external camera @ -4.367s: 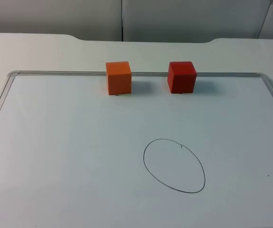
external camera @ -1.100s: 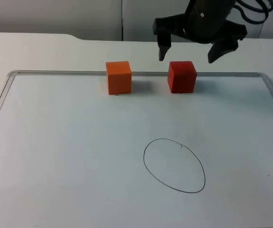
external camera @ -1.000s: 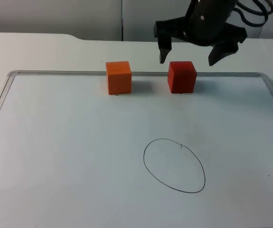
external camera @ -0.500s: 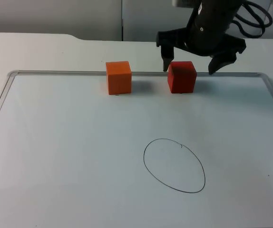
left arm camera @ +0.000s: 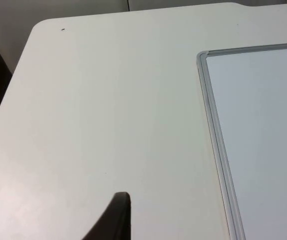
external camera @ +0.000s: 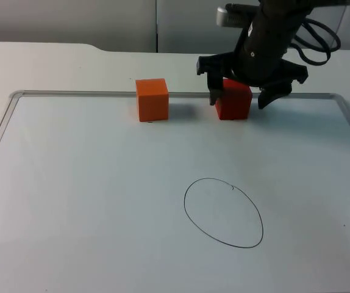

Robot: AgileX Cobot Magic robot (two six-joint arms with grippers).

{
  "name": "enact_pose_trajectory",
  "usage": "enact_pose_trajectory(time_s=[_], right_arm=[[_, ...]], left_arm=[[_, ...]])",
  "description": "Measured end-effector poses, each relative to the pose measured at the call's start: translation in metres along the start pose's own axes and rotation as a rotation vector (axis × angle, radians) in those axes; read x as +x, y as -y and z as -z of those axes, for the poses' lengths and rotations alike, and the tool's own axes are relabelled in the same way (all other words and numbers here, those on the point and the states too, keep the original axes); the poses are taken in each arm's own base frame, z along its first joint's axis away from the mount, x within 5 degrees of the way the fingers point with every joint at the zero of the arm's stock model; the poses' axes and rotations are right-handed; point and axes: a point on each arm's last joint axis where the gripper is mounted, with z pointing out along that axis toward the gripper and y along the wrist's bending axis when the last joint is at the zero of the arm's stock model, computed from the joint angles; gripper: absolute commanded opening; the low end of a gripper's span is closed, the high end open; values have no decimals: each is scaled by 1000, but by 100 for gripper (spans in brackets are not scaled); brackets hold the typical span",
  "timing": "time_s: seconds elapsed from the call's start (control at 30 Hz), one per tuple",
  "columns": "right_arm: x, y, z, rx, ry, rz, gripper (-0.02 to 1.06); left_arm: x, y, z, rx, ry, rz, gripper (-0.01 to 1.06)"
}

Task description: Pick up one cube with the left hand and another cube with the right hand. First place the cube in the right hand at the target position, then stack the cube in the left hand on top.

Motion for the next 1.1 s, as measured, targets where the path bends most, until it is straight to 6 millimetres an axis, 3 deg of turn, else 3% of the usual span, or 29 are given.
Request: enact_pose_trajectory(time_s=[0.17, 0.23, 0.3, 0.4, 0.6, 0.7, 0.73, 0.87, 0.9, 1.03, 1.07, 1.1], right_arm=[[0, 0, 0, -4, 4, -2, 46], [-1, 0, 0, -4, 6, -2, 27], [-1, 0, 0, -5, 6, -2, 24], [-1, 0, 0, -4, 8, 0, 0], [-5, -1, 10, -6, 21, 20, 0], [-17, -2, 39, -5, 50, 63, 0], [-17, -2, 39, -5, 50, 63, 0], [-36, -4, 105, -9, 131, 144, 0], [-36, -4, 105, -9, 131, 144, 0], [-41, -3, 174, 3, 220, 219, 0], [-41, -3, 174, 3, 220, 219, 0], [-37, -1, 198, 40, 230, 255, 0]], left_arm=[[0, 0, 0, 0, 0, 0, 105], [0, 0, 0, 0, 0, 0, 105], [0, 0, 0, 0, 0, 0, 105], [0, 0, 0, 0, 0, 0, 105], [0, 0, 0, 0, 0, 0, 105], [0, 0, 0, 0, 0, 0, 105], [0, 0, 0, 0, 0, 0, 105], [0, 0, 0, 0, 0, 0, 105], [0, 0, 0, 0, 0, 0, 105], [0, 0, 0, 0, 0, 0, 105], [0, 0, 0, 0, 0, 0, 105], [0, 0, 0, 0, 0, 0, 105]])
